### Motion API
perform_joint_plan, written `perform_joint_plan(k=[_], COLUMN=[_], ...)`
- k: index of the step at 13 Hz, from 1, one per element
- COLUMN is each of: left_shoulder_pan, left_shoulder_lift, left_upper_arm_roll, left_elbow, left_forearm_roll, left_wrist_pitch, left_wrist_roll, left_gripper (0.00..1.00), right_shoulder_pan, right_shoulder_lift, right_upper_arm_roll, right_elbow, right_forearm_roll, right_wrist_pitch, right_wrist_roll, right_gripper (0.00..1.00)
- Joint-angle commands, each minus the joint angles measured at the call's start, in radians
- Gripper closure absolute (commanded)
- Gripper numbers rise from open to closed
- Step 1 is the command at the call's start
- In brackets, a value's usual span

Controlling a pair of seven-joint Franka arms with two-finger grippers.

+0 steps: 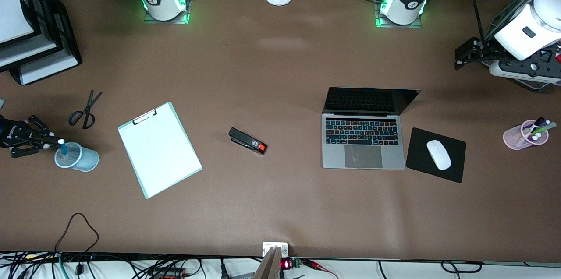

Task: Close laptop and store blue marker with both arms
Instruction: 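Position the held marker above the light-blue cup with the right gripper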

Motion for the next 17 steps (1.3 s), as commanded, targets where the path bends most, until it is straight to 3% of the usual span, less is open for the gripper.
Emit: perform_joint_plan(k=[1, 17], left_shoulder_pan=[0.003, 0.003], left_shoulder_lift=[0.001, 0.001], left_upper_arm_roll=[-0.001, -0.001], left_elbow=[0.020, 0.020], left_forearm_roll=[0.019, 0.019], left_wrist_pitch=[-0.020, -0.020], left_wrist_roll=[0.021, 0.025], left_gripper=[0.00, 0.00], right_shoulder_pan=[-0.011, -0.018], right_shoulder_lift=[0.052, 0.055], right_upper_arm_roll=[0.013, 0.013], right_elbow=[0.037, 0.040], right_forearm_roll=[0.018, 0.020], right_wrist_pitch=[-0.017, 0.000], right_wrist_roll=[-0.014, -0.043], right_gripper=[0.99, 0.99])
